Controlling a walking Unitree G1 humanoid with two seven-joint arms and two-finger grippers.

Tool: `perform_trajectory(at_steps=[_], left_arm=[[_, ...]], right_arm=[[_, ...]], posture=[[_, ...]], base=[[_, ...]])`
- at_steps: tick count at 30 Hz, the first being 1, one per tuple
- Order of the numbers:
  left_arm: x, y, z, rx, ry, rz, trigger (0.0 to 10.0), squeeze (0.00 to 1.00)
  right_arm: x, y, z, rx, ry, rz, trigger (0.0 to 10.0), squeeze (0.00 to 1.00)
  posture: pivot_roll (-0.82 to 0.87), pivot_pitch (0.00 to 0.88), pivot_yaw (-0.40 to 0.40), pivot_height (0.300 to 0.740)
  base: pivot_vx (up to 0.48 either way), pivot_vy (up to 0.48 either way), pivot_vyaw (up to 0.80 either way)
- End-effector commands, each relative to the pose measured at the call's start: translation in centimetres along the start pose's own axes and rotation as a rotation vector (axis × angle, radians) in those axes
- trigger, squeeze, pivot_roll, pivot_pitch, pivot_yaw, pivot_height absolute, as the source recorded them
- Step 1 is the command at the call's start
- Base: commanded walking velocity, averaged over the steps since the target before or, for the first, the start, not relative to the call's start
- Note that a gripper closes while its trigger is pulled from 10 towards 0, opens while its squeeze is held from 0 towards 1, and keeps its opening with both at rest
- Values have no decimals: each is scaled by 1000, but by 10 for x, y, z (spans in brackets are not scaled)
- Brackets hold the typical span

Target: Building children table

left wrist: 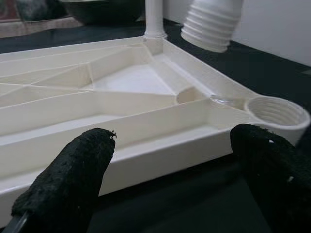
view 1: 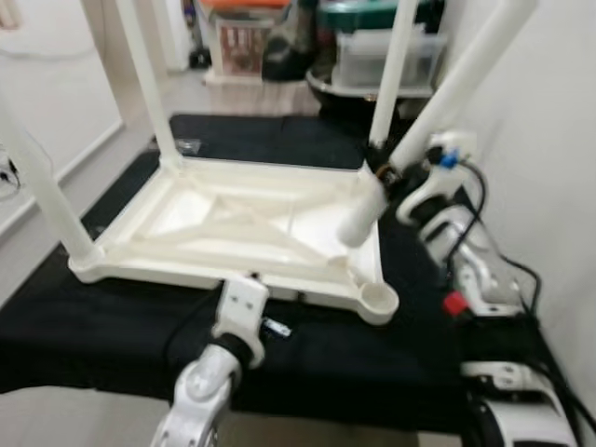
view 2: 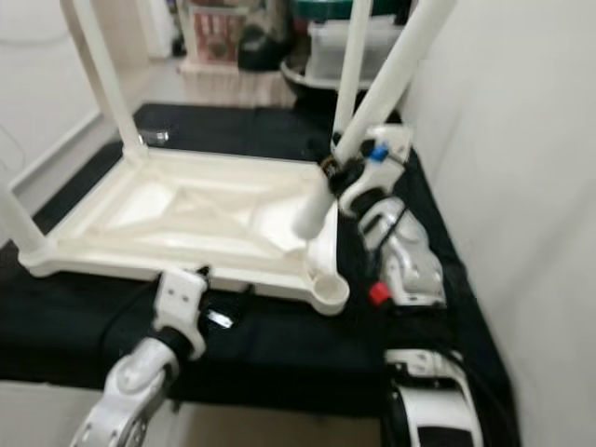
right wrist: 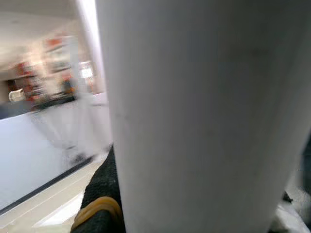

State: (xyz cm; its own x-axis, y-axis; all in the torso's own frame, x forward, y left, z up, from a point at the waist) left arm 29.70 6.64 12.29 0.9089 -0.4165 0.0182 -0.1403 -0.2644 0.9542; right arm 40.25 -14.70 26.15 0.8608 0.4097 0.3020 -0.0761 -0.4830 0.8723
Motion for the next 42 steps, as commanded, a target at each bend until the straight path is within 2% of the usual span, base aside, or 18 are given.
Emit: perform_trajectory(at_steps=[1,3,6,11,12,13,14,15,16,17,20,25,27,28,31,32,36,42], left_arm=[[-5,-5,-2,4,0,-22,10000,0],[-6,-6,-1,3,-3,-23,10000,0],[-12,-9,2,-10,-9,-38,10000,0],[-17,-11,6,-37,-27,-48,10000,0],[-22,-12,10,-39,-44,-54,10000,0],[-22,-12,10,-39,-44,-54,10000,0],[-24,-12,12,-38,-52,-56,10000,0],[-27,-12,13,-37,-54,-59,10000,0],[-27,-12,13,-37,-54,-59,10000,0],[-29,-12,13,-38,-54,-61,10000,0],[-31,-12,13,-41,-58,-64,10000,0],[-31,-13,15,-41,-64,-70,10000,0],[-32,-14,14,-41,-67,-74,10000,0],[-32,-14,14,-41,-67,-74,10000,0],[-31,-12,13,-38,-69,-71,10000,0],[-31,-12,13,-38,-69,-71,10000,0],[-28,-10,13,-25,-74,-64,10000,0],[-26,-8,12,-25,-72,-57,10000,0]], right_arm=[[4,-1,-19,20,138,-49,10000,0],[3,-1,-21,15,168,-63,10000,0],[-9,-8,-22,-29,321,-217,10000,0],[-13,-14,-12,-125,350,-308,10000,0],[-9,-13,5,-226,287,-337,10000,0],[-9,-13,5,-226,287,-337,10000,0],[-6,-11,13,-279,249,-339,10000,0],[2,3,30,-399,123,-307,10000,0],[2,3,30,-399,123,-307,10000,0],[5,10,37,-422,63,-278,10000,0],[10,24,48,-534,-65,-229,10000,0],[8,22,54,-580,-104,-246,10000,0],[1,1,61,-651,-112,-332,10000,0],[1,1,61,-651,-112,-332,10000,0],[-5,-26,66,-769,-103,-382,10000,0],[-5,-26,66,-769,-103,-382,10000,0],[-12,-54,66,-807,-86,-441,10000,0],[-12,-67,60,-799,-67,-455,10000,0]], posture=[[60,0,-70,740],[61,0,-70,740],[68,0,-73,740],[72,0,-73,740],[86,0,-78,740],[86,0,-78,740],[86,0,-78,740],[90,0,-77,740],[90,0,-77,740],[88,0,-76,740],[88,0,-75,740],[88,0,-74,740],[84,0,-71,740],[84,0,-71,740],[82,0,-66,740],[82,0,-66,740],[84,0,-67,740],[83,0,-66,740]], base=[[0,0,0],[0,0,0],[0,0,0],[0,0,0],[0,0,0],[0,0,0],[0,0,0],[0,0,0],[0,0,0],[0,0,0],[0,0,0],[0,0,0],[0,0,0],[0,0,0],[0,0,0],[0,0,0],[0,0,0],[0,0,0]])
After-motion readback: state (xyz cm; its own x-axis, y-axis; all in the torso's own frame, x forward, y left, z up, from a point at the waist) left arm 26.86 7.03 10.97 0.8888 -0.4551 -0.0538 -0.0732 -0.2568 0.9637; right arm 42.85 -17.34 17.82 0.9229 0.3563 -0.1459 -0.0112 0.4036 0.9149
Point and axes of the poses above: a point about 5 cm out from each wrist's last joint towards the gripper, its own x axis pointing out of the wrist towards the gripper, its own y axis along the axis of the wrist's last joint, z = x × y, the point moved 5 cm from there along x, pointing out of the wrist towards the gripper, and after that the axes turned 15 degrees about x, right-handed, at the moved point
